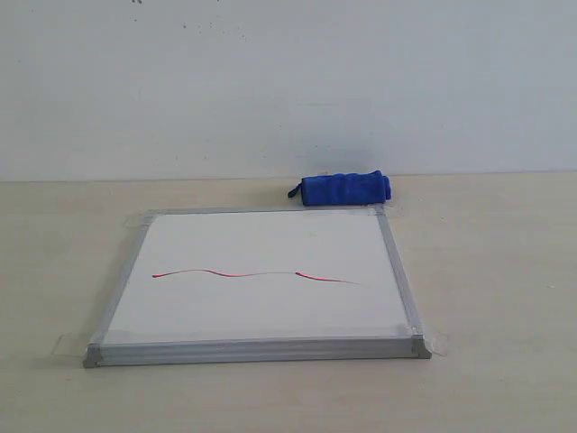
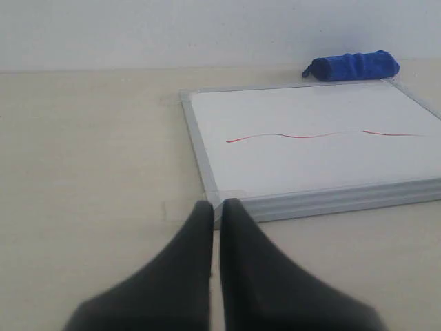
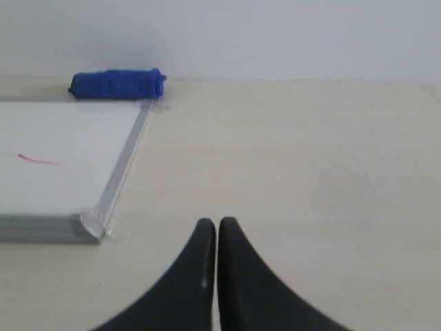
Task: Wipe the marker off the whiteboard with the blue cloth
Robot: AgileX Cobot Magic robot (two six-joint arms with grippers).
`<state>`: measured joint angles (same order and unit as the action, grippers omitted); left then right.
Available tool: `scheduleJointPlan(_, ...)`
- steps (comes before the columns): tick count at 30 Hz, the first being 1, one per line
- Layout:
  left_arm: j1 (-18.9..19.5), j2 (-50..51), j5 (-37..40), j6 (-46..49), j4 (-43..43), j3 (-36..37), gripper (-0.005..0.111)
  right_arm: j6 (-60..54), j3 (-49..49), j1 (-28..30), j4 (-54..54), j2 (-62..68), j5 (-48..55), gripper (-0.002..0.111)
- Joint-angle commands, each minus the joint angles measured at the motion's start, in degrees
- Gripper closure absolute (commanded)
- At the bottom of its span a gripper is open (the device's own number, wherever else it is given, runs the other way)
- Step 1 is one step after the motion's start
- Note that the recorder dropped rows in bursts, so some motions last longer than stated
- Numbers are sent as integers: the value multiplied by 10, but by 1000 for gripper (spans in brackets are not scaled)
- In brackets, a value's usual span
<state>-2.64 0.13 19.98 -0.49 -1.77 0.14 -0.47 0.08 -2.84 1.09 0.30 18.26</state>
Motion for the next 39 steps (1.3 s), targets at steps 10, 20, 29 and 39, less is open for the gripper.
scheduleJointPlan(10, 2, -1, -6, 2, -6, -1, 103, 31, -1, 3, -3, -3, -317, 107)
scheduleJointPlan(20, 2, -1, -6, 2, -6, -1, 103, 231, -75, 3, -4, -3, -430, 107)
scheduleJointPlan(29, 2, -1, -6, 2, -6, -1, 103, 220, -381, 3, -11, 360, 34, 107)
scheduleJointPlan(39, 2, -1, -6, 2, -6, -1, 103, -280, -540, -33, 209, 726, 120, 107)
